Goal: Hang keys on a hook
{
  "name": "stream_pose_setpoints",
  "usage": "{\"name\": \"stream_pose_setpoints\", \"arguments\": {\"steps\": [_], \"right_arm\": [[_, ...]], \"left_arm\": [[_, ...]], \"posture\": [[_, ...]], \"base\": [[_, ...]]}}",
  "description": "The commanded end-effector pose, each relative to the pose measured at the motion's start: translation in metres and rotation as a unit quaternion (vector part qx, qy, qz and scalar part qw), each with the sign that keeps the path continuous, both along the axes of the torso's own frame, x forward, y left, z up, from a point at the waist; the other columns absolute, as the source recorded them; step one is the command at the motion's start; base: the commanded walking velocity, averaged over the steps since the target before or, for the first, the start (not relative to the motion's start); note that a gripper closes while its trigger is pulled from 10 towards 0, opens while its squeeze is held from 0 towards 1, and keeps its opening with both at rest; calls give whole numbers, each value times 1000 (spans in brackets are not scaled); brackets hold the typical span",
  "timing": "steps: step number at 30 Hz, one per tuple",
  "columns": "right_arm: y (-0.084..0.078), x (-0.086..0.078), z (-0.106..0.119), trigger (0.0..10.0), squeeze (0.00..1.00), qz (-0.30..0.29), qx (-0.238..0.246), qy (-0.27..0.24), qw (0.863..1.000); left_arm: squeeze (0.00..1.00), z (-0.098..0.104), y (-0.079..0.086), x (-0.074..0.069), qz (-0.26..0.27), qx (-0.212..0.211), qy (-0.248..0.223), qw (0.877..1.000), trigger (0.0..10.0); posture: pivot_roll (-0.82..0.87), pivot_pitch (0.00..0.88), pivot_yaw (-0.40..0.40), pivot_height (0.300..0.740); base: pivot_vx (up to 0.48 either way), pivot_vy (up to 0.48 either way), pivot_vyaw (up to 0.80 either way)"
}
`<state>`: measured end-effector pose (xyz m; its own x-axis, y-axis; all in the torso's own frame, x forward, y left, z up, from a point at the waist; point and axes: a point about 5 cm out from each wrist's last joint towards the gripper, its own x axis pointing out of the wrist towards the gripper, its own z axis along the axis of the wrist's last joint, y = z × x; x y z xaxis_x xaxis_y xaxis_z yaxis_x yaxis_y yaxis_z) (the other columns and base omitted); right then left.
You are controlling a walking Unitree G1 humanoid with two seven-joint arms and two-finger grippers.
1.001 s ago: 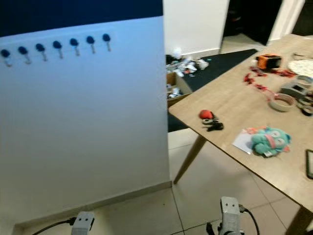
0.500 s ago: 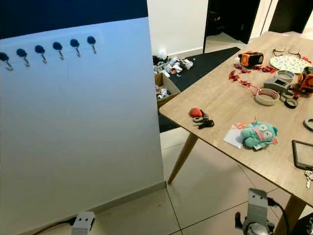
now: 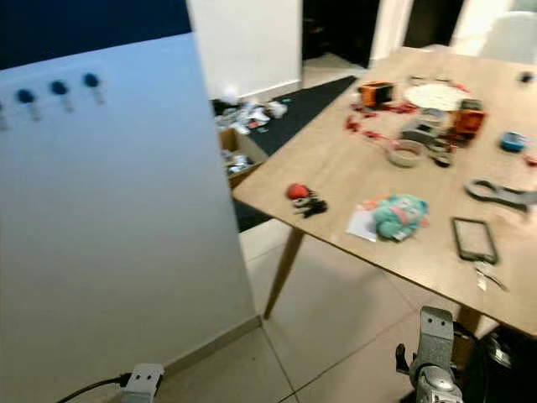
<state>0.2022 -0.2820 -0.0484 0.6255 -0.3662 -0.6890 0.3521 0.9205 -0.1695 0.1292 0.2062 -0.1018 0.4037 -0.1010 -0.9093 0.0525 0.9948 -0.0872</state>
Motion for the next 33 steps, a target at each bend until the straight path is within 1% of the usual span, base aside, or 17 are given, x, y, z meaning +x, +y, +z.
{"name": "stream_pose_setpoints", "arguments": {"steps": [1, 3, 7, 15, 21, 22, 26, 29, 31, 32, 33], "right_arm": [[5, -4, -5, 10000, 0, 2, 16, 4, 1000], [6, -5, -5, 10000, 0, 3, 19, 5, 1000], [6, -4, -5, 10000, 0, 6, 15, 2, 1000], [2, -7, -5, 10000, 0, 2, 4, 6, 1000], [-10, -7, 1, 10000, 0, -8, -15, 1, 1000], [-10, -7, 1, 10000, 0, -8, -15, 1, 1000], [-25, -3, 11, 10000, 0, -22, -37, -14, 999], [-31, 0, 16, 10000, 0, -24, -48, -23, 998], [-43, 5, 26, 10000, 0, -35, -77, -35, 996], [-43, 5, 26, 10000, 0, -35, -77, -35, 996], [-55, 11, 38, 10000, 0, -52, -104, -52, 992]], "left_arm": [[0, -1, 2, -3, -8, 8, 4, 1000, 10000], [0, -1, 2, -3, -9, 9, 5, 1000, 10000], [0, 2, 3, 4, -12, 11, -6, 1000, 10000], [0, 1, 5, 0, -11, 18, 0, 1000, 10000], [0, 0, 4, -2, -12, 20, 4, 1000, 10000], [0, 0, 4, -2, -12, 20, 4, 1000, 10000], [0, 0, 4, -3, -12, 21, 6, 1000, 10000], [0, 0, 4, -2, -11, 21, 5, 1000, 10000], [0, 0, 4, -2, -12, 21, 4, 1000, 10000], [0, 0, 4, -2, -12, 21, 4, 1000, 10000], [0, 0, 3, -2, -13, 21, 4, 1000, 10000]], "posture": [[-109, 36, 62, 740], [-109, 38, 64, 740], [-110, 40, 65, 740], [-113, 43, 65, 740], [-119, 47, 67, 740], [-119, 47, 67, 740], [-122, 42, 59, 740], [-122, 42, 58, 740], [-121, 40, 59, 740], [-121, 40, 59, 740], [-120, 40, 59, 740]], "base": [[0, 0, -800], [0, 0, -800], [0, 0, -800], [0, 0, -800], [0, 0, -92], [0, 0, 0], [0, 0, 0], [0, 0, 0], [0, 0, 0], [0, 0, 0], [0, 0, 0]]}}
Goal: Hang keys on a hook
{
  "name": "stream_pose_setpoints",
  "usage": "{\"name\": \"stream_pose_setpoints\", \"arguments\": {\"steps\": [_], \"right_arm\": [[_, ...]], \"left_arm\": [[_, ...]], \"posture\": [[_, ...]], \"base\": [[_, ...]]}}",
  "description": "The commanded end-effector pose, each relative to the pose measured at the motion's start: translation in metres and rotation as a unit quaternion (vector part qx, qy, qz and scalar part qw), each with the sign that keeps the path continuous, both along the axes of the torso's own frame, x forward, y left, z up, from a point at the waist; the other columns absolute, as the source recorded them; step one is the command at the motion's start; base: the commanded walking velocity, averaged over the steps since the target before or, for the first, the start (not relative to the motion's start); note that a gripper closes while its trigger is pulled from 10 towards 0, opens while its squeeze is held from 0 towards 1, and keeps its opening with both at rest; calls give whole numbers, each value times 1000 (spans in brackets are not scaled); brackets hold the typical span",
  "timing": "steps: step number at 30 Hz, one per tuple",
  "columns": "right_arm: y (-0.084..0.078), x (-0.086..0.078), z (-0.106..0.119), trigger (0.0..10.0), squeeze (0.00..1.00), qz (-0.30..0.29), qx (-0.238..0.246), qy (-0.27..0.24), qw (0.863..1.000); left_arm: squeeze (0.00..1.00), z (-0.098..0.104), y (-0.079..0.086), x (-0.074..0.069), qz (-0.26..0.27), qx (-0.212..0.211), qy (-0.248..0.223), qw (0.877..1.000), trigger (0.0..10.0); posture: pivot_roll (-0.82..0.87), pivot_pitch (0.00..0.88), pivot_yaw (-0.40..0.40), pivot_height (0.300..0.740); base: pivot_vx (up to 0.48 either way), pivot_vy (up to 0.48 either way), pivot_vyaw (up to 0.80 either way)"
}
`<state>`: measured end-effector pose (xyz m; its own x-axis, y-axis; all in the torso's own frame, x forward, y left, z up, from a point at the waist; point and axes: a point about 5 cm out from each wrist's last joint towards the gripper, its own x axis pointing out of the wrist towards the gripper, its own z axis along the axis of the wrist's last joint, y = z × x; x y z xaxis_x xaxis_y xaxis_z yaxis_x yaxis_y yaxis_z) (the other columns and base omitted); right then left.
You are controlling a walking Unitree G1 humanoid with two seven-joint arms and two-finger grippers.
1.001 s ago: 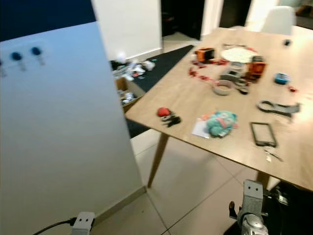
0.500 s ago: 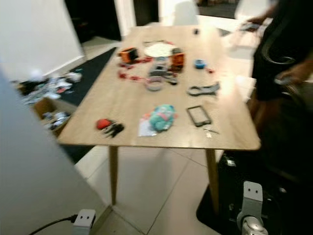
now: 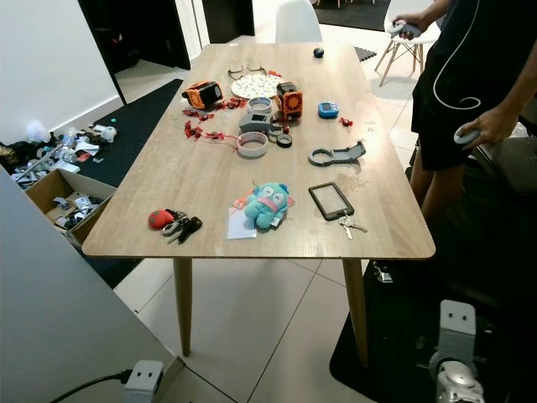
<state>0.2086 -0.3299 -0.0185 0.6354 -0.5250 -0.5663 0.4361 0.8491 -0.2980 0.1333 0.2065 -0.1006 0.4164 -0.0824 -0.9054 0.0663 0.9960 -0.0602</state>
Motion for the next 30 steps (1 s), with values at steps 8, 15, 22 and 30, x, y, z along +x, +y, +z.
{"name": "stream_pose_setpoints", "arguments": {"steps": [8, 15, 22, 30], "right_arm": [[-26, 43, 60, 10000, 0, 12, -96, -118, 988], [6, 101, 117, 10000, 0, 153, -83, -263, 949], [60, 138, 151, 10000, 0, 285, -31, -339, 896], [97, 152, 170, 10000, 0, 382, 12, -369, 847]], "left_arm": [[0, -2, 4, -7, -12, 9, 14, 1000, 10000], [0, -1, 4, -6, -13, 7, 14, 1000, 10000], [0, -1, 2, -4, -14, 4, 13, 1000, 10000], [0, -1, 2, -5, -11, 3, 12, 1000, 10000]], "posture": [[-124, 42, 65, 740], [-131, 47, 73, 740], [-125, 44, 70, 740], [-115, 43, 66, 740]], "base": [[0, 0, 0], [0, 0, 0], [0, 0, 0], [0, 0, 0]]}}
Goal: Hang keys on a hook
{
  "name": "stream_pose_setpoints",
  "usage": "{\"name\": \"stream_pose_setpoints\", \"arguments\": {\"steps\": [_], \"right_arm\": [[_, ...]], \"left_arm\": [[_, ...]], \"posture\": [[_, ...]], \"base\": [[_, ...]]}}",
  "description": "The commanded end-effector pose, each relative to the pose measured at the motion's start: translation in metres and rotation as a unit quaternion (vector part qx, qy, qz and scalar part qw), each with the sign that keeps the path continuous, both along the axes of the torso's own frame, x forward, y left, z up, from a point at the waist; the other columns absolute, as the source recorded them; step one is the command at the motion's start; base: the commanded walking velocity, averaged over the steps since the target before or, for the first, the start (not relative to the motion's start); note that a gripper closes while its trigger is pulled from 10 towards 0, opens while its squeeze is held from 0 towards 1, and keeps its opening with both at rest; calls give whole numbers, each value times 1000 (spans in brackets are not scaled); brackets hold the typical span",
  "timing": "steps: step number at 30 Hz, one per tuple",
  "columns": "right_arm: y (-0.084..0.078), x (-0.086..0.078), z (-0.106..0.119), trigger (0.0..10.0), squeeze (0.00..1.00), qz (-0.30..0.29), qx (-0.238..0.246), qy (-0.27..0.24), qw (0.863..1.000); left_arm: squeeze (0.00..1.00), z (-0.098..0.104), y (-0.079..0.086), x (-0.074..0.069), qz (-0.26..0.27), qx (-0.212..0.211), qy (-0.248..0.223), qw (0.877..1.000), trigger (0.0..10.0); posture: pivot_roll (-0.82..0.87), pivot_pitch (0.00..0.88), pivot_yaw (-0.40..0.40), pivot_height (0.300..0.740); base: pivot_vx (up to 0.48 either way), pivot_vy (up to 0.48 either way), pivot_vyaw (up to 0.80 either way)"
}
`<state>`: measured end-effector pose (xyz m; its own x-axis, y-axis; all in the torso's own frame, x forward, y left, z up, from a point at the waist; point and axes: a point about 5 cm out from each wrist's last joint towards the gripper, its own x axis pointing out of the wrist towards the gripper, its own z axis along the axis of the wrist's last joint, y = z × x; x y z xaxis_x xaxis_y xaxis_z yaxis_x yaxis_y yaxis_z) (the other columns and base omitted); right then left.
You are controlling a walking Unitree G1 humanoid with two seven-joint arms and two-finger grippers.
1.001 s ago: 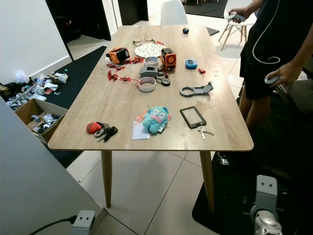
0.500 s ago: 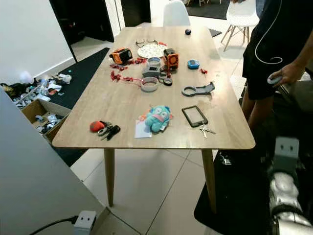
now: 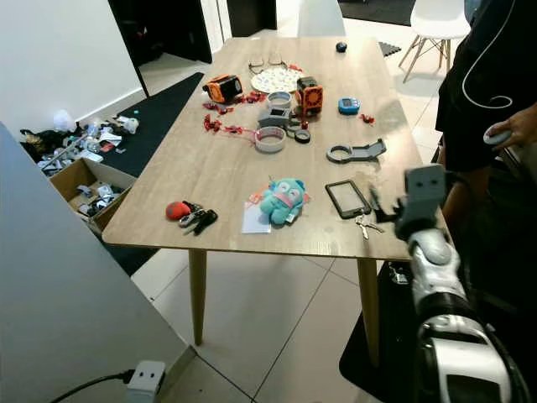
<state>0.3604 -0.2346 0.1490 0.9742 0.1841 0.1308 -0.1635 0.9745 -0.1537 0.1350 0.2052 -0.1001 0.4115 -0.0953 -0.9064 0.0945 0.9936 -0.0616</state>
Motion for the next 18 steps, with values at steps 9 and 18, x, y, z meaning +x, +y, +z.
{"name": "stream_pose_setpoints", "arguments": {"steps": [9, 18], "right_arm": [[46, 8, 14, 10000, 0, 120, -17, -17, 993], [36, 15, 13, 10000, 0, 71, -54, 30, 996]], "left_arm": [[0, -3, 3, -9, 0, 4, 15, 1000, 10000], [0, -3, 1, -10, 0, 1, 15, 1000, 10000]], "posture": [[-110, 44, 66, 740], [-108, 49, 63, 740]], "base": [[0, 0, 0], [0, 0, 0]]}}
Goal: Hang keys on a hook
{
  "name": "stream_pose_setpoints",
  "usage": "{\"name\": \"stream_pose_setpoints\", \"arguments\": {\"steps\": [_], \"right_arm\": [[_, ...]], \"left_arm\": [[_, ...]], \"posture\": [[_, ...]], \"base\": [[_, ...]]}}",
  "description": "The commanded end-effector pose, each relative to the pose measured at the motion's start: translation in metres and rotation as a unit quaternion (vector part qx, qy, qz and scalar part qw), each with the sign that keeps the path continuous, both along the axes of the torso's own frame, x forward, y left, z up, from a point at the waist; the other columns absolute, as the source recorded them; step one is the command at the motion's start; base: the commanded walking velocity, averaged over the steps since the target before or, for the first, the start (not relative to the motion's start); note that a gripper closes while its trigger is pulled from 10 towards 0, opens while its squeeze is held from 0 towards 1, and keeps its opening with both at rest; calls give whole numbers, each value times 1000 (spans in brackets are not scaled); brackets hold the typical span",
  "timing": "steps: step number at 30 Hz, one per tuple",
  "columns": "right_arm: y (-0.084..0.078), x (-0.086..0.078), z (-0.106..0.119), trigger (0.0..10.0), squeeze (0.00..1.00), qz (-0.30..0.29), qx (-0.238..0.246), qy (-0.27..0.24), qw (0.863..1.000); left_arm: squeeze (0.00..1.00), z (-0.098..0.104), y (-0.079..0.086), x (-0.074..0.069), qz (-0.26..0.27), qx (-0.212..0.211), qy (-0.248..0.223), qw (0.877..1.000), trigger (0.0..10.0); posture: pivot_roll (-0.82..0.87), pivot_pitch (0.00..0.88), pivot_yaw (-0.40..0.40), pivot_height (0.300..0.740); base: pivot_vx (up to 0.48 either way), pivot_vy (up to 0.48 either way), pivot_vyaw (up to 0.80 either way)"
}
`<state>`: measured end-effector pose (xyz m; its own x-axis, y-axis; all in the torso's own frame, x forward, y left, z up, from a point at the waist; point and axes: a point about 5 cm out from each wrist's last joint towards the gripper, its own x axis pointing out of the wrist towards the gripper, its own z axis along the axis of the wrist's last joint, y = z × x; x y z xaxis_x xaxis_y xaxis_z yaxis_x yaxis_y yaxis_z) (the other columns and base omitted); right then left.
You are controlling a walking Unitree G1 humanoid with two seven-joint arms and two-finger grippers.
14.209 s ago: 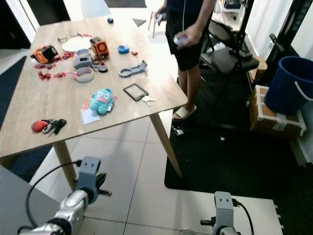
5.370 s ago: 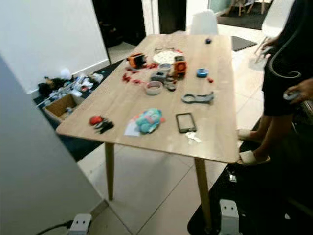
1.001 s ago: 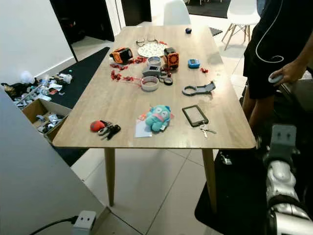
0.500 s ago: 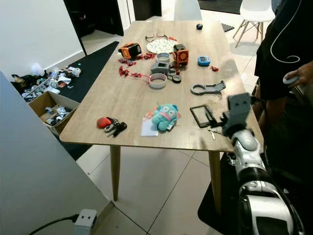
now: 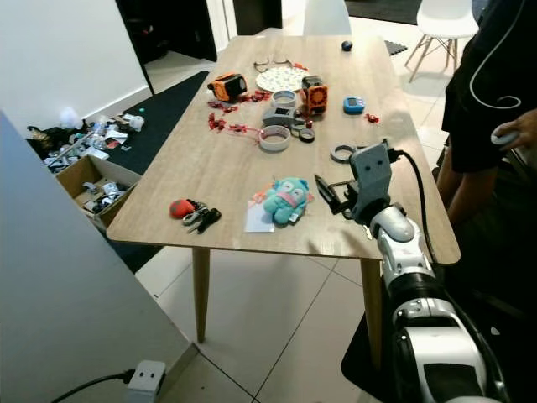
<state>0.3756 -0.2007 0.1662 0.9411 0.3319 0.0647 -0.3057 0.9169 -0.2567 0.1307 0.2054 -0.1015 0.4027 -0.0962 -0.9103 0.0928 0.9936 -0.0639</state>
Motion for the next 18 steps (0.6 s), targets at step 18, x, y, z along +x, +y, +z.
{"name": "stream_pose_setpoints", "arguments": {"steps": [18], "right_arm": [[-40, -2, -7, 10000, 0, -81, -95, 126, 984]], "left_arm": [[0, -3, 0, -8, -2, -3, 14, 1000, 10000]], "posture": [[-114, 55, 59, 740]], "base": [[0, 0, 0]]}}
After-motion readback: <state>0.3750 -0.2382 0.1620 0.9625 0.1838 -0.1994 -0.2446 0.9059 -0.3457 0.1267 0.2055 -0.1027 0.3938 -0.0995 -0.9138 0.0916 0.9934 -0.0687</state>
